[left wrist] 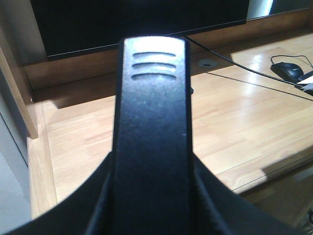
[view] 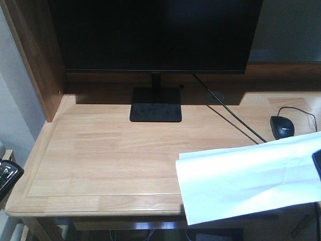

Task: Grab stapler and paper to desk for stapling

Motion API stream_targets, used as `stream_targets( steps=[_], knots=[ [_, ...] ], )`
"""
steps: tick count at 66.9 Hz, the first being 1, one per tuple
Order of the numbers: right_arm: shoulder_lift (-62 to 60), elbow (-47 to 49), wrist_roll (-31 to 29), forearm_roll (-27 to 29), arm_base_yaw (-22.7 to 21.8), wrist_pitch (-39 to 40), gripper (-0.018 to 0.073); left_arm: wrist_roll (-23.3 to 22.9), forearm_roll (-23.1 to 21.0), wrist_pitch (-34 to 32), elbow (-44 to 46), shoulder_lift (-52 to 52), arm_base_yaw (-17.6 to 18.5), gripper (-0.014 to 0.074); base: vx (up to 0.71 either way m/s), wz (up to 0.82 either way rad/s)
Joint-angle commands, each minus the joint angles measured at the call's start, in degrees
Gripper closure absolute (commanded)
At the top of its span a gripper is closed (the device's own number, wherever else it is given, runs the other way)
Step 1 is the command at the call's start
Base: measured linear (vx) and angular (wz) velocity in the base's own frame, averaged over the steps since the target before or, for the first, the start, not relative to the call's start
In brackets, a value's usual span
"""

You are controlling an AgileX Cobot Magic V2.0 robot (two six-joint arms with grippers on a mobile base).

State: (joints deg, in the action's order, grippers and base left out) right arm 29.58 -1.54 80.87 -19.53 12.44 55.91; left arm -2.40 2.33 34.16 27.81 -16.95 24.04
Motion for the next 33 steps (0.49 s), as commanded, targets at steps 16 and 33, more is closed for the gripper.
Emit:
stream_targets(
  steps=[16,33],
  knots=[
    [0.2,-1.3,-0.6,1.0,0.0,3.9,0.0564,0.0,-0.2,-6.5,1.8,-0.3,0.3,0.0603,0.0,0.0],
    [0.2,-1.3,-0.6,1.0,0.0,3.9,0.0564,0.0,-0.2,-6.5,1.8,-0.3,0.3,0.0603,0.0,0.0]
  ],
)
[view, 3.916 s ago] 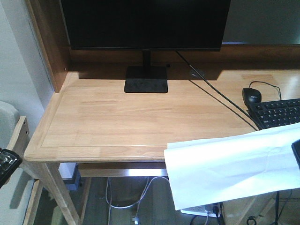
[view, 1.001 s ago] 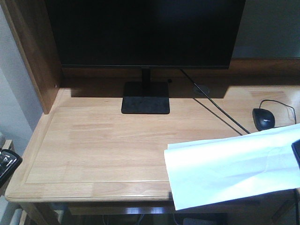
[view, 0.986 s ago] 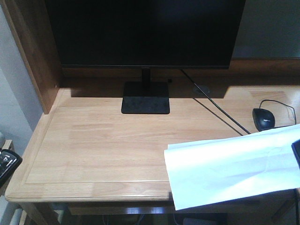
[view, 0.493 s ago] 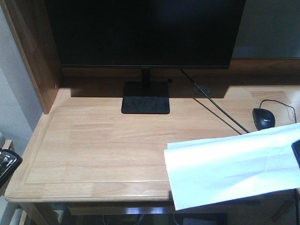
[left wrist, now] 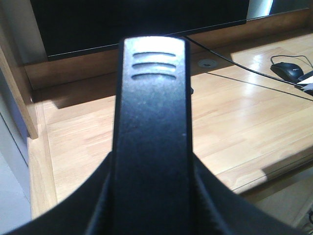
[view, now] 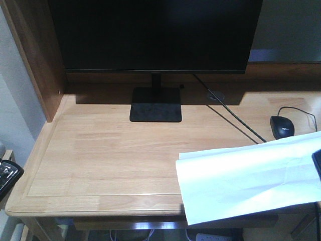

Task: Grab stapler and paper to desk for stapling

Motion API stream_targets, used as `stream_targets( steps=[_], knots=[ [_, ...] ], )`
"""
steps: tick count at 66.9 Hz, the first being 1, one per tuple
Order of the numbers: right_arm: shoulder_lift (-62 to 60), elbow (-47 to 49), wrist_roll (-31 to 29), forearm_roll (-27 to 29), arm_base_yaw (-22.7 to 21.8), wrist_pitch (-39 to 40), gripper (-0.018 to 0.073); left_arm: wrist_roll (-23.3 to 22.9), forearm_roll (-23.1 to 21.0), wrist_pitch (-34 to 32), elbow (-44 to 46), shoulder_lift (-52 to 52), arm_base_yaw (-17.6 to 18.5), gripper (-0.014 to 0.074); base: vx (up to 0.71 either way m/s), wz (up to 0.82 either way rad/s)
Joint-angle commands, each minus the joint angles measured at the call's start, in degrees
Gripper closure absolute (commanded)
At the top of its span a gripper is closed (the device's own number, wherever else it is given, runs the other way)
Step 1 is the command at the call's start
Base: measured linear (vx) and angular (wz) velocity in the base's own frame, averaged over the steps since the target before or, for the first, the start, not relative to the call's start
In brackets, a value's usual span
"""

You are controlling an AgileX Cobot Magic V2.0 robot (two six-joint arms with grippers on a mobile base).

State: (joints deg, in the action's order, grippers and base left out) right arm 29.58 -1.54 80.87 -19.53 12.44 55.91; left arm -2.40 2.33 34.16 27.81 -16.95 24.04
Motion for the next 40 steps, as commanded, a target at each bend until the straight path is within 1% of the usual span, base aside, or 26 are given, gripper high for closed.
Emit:
stream_targets(
  steps=[1,14,25,40],
  knots=[
    [0.2,-1.3,-0.6,1.0,0.0,3.9,0.0564,0.0,-0.2,-6.5,1.8,-0.3,0.3,0.0603,0.0,0.0],
    [0.2,-1.3,-0.6,1.0,0.0,3.9,0.0564,0.0,-0.2,-6.5,1.8,-0.3,0.3,0.0603,0.0,0.0],
    [0.2,-1.3,-0.6,1.0,0.0,3.9,0.0564,0.0,-0.2,-8.2,1.8,-0.3,0.3,0.0603,0.0,0.0],
    [0.2,-1.3,-0.6,1.0,0.0,3.9,0.0564,0.0,-0.2,-8.8,1.8,-0.3,0.3,0.0603,0.0,0.0]
  ],
)
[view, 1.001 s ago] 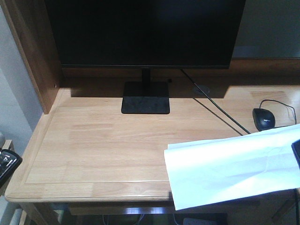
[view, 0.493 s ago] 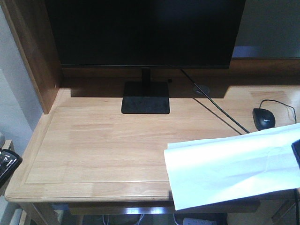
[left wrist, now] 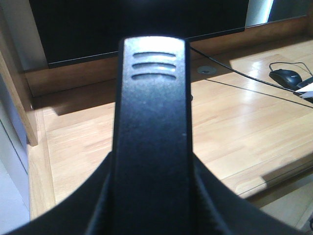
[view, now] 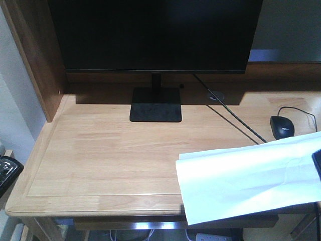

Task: Grab stapler and paper to desk for stapling

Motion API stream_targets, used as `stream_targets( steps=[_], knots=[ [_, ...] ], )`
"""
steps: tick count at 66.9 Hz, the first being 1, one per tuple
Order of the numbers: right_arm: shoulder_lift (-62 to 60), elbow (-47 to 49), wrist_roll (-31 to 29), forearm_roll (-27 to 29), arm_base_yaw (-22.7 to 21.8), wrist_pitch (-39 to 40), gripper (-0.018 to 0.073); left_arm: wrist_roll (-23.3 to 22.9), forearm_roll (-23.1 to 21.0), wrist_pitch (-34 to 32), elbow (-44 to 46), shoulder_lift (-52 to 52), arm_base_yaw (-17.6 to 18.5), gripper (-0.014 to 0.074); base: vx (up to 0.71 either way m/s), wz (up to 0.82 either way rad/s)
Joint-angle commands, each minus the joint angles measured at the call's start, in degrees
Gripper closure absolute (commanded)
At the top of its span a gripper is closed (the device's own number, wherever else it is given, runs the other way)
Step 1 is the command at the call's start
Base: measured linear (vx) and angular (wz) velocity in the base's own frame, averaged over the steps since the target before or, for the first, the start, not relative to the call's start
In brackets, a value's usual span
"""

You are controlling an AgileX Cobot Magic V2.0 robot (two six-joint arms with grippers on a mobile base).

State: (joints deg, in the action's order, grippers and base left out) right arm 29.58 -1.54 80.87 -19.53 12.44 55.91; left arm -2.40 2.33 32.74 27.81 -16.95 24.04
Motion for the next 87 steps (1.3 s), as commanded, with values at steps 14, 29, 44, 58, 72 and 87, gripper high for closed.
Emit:
stream_targets(
  steps=[14,29,44,58,72,87],
  knots=[
    [0.2,-1.3,-0.6,1.0,0.0,3.9,0.0564,-0.4,-0.1,-7.5,1.8,-0.4,0.3,0.0603,0.0,0.0],
    [0.2,-1.3,-0.6,1.0,0.0,3.9,0.0564,-0.4,-0.1,-6.0,6.1,-6.2,0.3,0.0603,0.0,0.0],
    [0.2,-1.3,-0.6,1.0,0.0,3.9,0.0564,1.5,-0.2,-6.1,15.8,-17.7,0.3,0.0603,0.0,0.0],
    [0.2,-1.3,-0.6,1.0,0.0,3.9,0.0564,11.8,-4.5,-5.6,24.5,-31.7,0.3,0.0603,0.0,0.0],
    [0.2,-1.3,-0.6,1.0,0.0,3.9,0.0564,29.6,-19.6,-5.1,30.5,-44.8,0.2,0.0603,0.0,0.0],
    [0.2,-1.3,-0.6,1.0,0.0,3.9,0.0564,51.2,-36.6,-4.3,35.7,-57.3,-0.6,0.0603,0.0,0.0]
  ],
)
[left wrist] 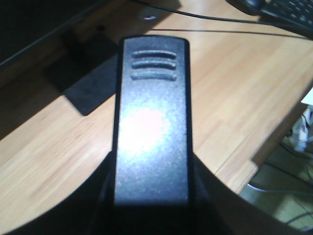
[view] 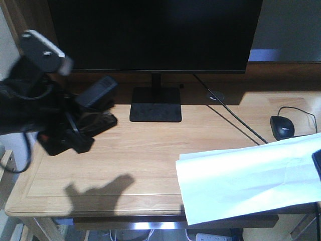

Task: Grab stapler and paper to desk for stapling
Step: 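Lower the left gripper with the black stapler onto the desktop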

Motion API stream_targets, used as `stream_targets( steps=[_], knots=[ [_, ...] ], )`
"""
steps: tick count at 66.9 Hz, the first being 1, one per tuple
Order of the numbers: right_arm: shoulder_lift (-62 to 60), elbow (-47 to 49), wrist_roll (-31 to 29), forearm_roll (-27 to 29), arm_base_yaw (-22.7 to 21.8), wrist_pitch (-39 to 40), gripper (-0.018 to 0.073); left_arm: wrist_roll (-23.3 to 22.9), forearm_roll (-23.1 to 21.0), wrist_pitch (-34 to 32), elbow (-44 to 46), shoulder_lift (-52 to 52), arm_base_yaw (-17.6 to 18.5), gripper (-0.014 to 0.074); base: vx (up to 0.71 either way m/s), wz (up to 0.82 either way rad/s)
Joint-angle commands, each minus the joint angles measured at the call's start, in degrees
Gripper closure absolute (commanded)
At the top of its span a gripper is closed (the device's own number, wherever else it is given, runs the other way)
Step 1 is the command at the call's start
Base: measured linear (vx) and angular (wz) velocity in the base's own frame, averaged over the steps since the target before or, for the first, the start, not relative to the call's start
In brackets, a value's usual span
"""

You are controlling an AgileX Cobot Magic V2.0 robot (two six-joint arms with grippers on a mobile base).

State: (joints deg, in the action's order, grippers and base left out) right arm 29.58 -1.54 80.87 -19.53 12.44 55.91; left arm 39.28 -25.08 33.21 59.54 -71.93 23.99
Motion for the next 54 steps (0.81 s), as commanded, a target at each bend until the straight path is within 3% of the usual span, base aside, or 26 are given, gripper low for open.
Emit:
stream_targets(
  steps=[1,16,29,41,54],
  knots=[
    [0.2,-1.3,-0.6,1.0,0.0,3.9,0.0564,11.5,-11.0,-4.6,4.2,-3.0,-0.9,0.0603,0.0,0.0],
    [0.2,-1.3,-0.6,1.0,0.0,3.9,0.0564,32.8,-30.9,0.9,6.2,-12.0,-9.7,0.0603,0.0,0.0],
    [0.2,-1.3,-0.6,1.0,0.0,3.9,0.0564,49.4,-43.0,14.4,6.2,-18.7,-17.7,0.0603,0.0,0.0],
    [0.2,-1.3,-0.6,1.0,0.0,3.9,0.0564,64.5,-48.7,22.1,6.2,-25.1,-23.2,0.0603,0.0,0.0],
    [0.2,-1.3,-0.6,1.0,0.0,3.9,0.0564,82.9,-52.8,24.0,6.6,-31.9,-24.4,0.0603,0.0,0.0]
  ],
)
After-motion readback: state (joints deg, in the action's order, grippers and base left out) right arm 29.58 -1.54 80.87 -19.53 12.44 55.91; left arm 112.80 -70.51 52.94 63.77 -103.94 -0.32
